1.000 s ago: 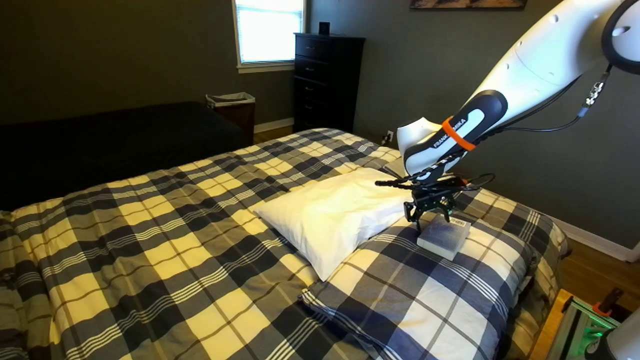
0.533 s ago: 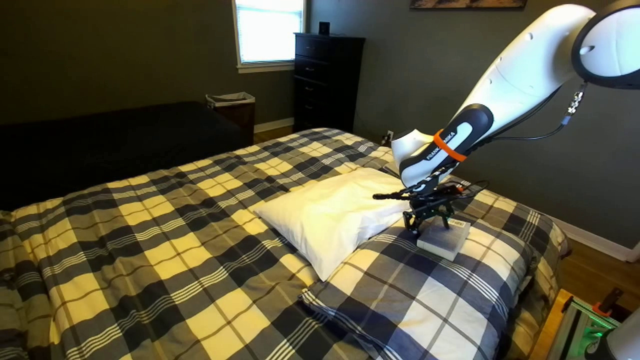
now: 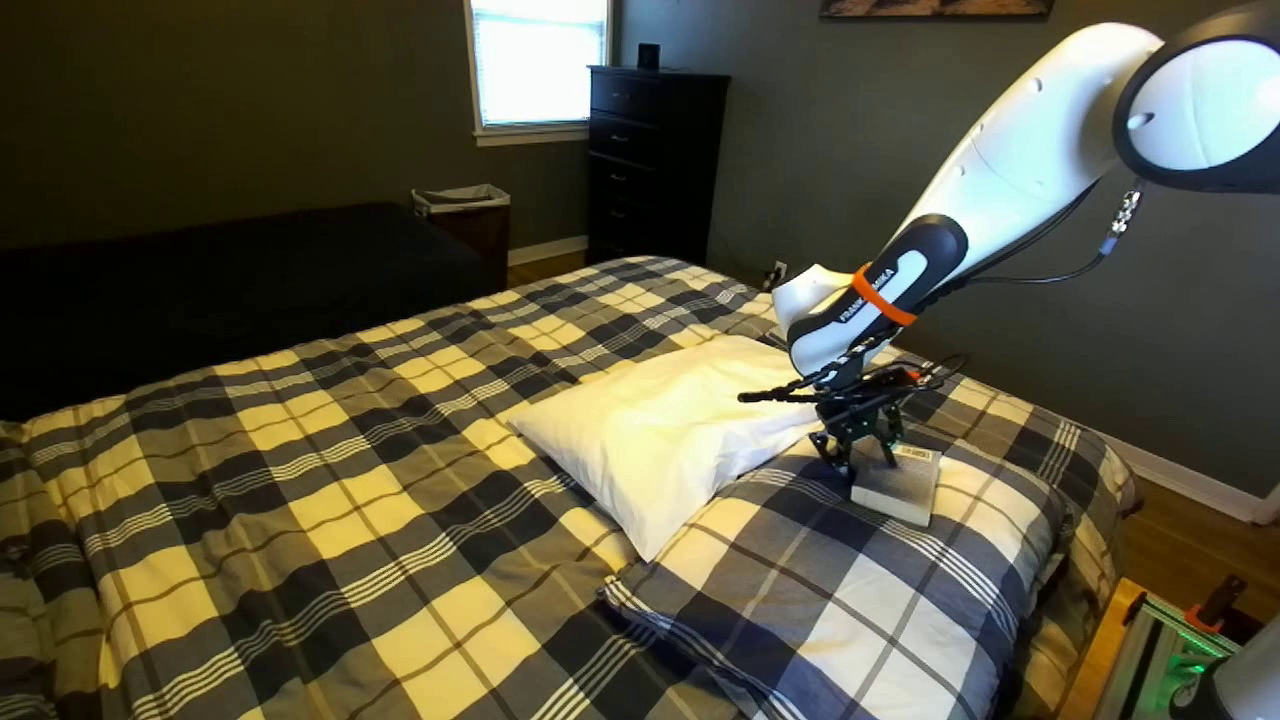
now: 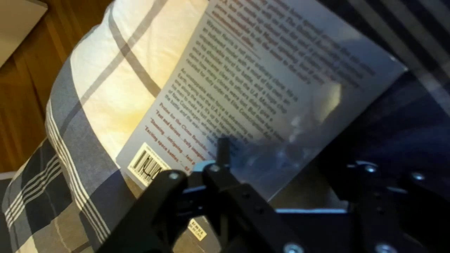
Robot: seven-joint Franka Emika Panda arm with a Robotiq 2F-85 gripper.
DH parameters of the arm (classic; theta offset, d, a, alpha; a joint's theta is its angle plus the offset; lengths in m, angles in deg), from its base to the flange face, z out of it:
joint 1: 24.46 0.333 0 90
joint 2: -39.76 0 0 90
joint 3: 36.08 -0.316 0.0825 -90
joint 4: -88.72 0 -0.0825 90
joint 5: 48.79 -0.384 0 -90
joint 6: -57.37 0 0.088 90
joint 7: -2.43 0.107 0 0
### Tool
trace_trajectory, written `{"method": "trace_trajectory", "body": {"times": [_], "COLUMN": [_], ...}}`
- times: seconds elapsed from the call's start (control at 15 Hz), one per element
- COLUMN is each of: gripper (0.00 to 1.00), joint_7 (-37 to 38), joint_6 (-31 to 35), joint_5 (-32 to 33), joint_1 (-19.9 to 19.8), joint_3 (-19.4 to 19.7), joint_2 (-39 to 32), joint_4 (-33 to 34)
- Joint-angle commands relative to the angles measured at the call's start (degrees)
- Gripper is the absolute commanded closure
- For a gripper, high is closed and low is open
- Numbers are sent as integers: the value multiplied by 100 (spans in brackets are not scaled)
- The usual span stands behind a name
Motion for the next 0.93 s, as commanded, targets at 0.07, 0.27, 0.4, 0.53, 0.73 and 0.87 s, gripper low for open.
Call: {"method": "trace_trajectory", "body": {"times": [0.07,0.27,0.4,0.53,0.73,0.87], "gripper": [71,85,89,92,92,93], "joint_7": [-121,-176,-135,-64,53,150], "joint_6": [-460,-874,-1094,-1173,-1144,-1073], "joint_5": [22,4,65,137,325,532], "joint_1": [17,-36,-43,-39,-4,-5], "joint_3": [80,100,145,201,308,394], "joint_2": [-190,-151,-101,7,283,524], "joint_4": [259,382,441,468,406,334]}}
